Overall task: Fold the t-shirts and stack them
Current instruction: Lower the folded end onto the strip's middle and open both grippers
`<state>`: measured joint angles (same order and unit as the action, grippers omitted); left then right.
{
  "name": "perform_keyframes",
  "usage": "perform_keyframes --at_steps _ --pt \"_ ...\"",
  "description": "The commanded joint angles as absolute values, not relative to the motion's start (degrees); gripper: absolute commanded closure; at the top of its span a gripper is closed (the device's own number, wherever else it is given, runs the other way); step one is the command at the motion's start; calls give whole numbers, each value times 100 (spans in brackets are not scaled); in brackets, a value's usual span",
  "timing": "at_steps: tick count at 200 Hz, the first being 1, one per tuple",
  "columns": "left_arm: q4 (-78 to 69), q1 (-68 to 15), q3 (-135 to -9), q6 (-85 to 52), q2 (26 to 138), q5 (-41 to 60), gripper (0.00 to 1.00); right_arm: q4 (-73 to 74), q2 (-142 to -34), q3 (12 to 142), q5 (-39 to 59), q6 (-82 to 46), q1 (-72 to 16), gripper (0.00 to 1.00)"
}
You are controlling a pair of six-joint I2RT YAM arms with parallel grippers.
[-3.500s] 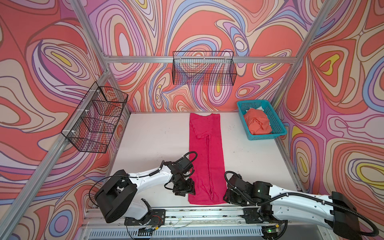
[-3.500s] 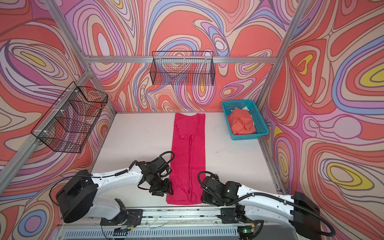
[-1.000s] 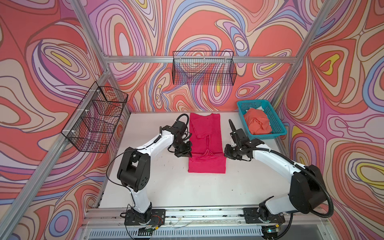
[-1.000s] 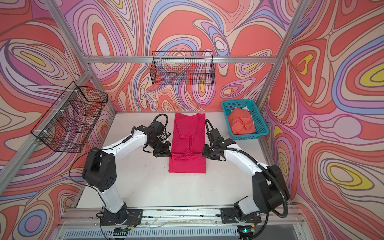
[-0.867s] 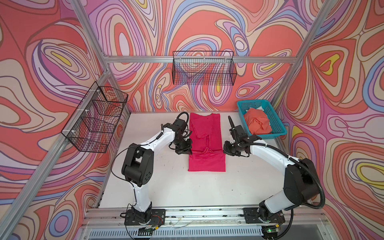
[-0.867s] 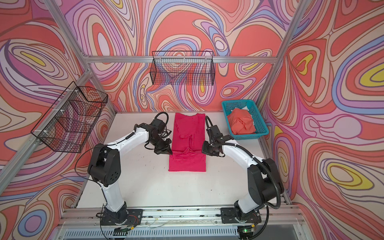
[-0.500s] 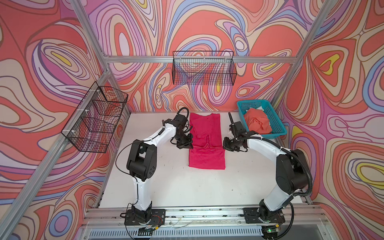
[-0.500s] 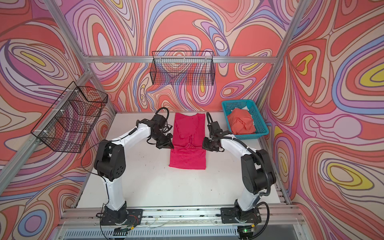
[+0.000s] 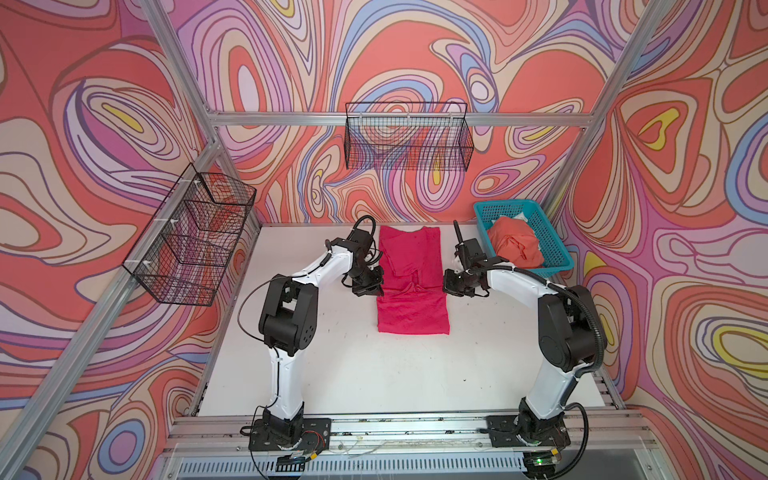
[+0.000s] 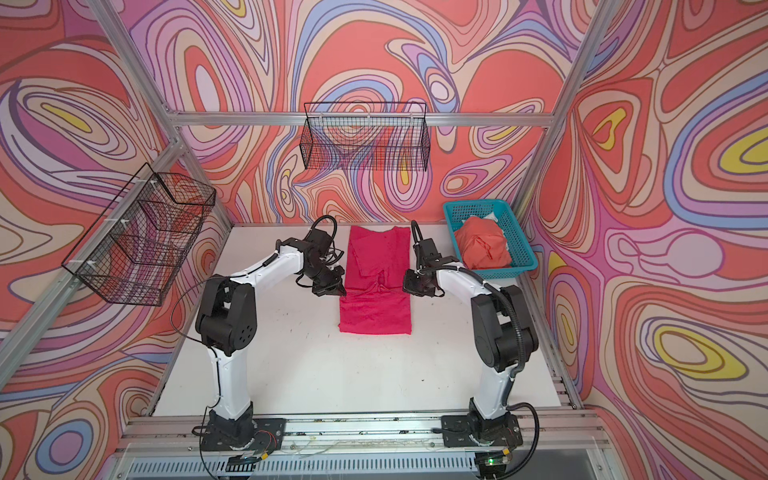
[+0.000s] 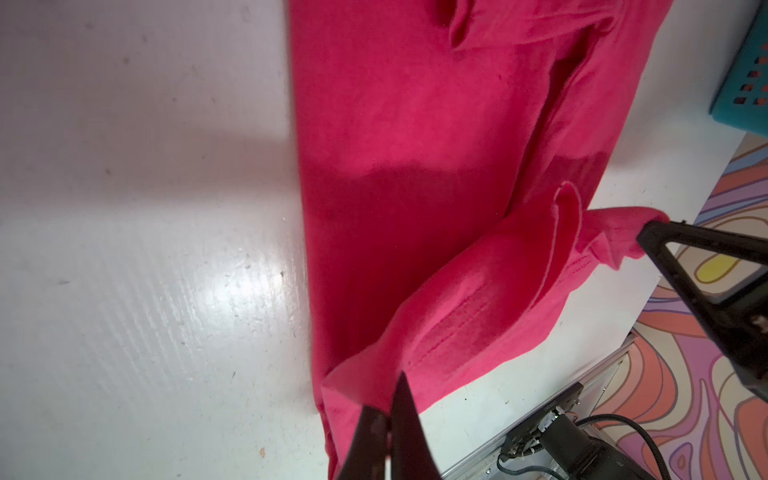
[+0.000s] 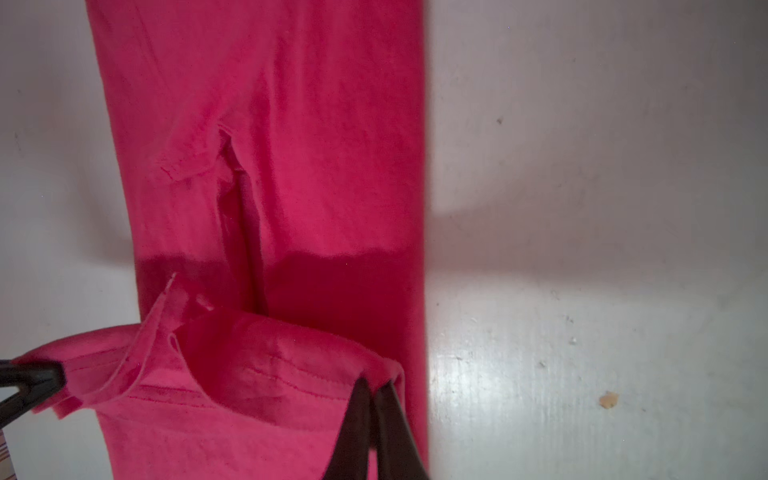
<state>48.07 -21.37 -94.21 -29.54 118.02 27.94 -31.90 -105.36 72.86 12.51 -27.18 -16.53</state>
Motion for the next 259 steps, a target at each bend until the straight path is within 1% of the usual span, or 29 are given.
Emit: perform_keyframes --at_steps 1,88,155,165,170,177,182,196,203,224,240,259 --pt "4772 -2101 -9601 -2885 11994 2616 100 -3051 -10652 7374 1205 -2624 -1592 100" --pt "4733 -2096 -9900 -2839 12337 2592 100 -2967 -10791 7427 1125 -2658 -1547 100" --pt "4606 -2061 -9818 -2873 12441 2495 100 -2918 -10872 7445 1101 -2678 -1539 100" --pt "4564 -2048 -9805 -2891 12405 2484 87 -2918 -10868 7453 1090 -2683 -1547 100" --pt "4526 -2045 -9786 -2921 12369 2480 78 -2919 -10859 7462 1094 -2689 -1539 100" --pt "4471 -2039 -9753 -2939 12274 2448 64 -2926 -10816 7462 1082 -2694 -1547 92" --pt "4433 -2039 -9740 -2958 12190 2413 56 -2918 -10772 7463 1073 -2713 -1547 88" --pt "4346 -2039 -9695 -2987 11938 2288 43 -2977 -10595 7475 1018 -2733 -1545 75" --pt "4321 -2043 -9690 -2975 11808 2245 40 -3022 -10491 7484 979 -2744 -1547 71" --pt "4333 -2040 -9589 -2958 11421 2159 37 -3128 -10131 7380 986 -2865 -1568 60" --pt "4303 -2065 -9269 -2962 11130 2315 37 -3142 -9791 7188 1039 -2991 -1685 55" --pt "4271 -2237 -8801 -2905 10862 2610 38 -3006 -9588 6865 1232 -3226 -1935 55"
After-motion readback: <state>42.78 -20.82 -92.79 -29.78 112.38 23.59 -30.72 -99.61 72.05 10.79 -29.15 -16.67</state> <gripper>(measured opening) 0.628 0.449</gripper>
